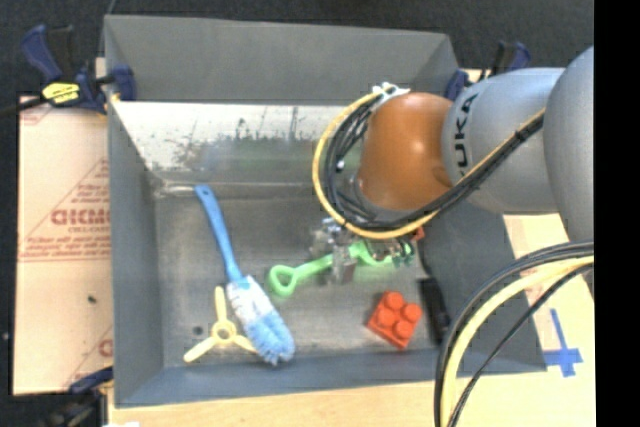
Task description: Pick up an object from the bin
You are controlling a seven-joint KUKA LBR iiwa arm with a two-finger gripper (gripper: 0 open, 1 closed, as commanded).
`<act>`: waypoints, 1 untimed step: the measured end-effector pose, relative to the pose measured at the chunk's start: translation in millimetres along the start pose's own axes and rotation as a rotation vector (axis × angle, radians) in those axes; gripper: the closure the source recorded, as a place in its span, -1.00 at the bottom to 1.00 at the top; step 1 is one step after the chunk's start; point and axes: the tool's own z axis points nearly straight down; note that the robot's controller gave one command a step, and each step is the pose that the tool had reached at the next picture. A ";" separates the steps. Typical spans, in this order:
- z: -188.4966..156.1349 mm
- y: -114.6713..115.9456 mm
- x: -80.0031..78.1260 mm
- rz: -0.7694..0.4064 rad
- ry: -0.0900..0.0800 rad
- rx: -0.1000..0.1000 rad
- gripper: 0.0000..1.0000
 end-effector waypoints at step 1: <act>-6.7 -0.2 -0.1 0.001 0.000 0.000 1.00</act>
Offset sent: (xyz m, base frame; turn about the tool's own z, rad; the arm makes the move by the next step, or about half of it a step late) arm -0.0002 -0.0003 0.0521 0.0009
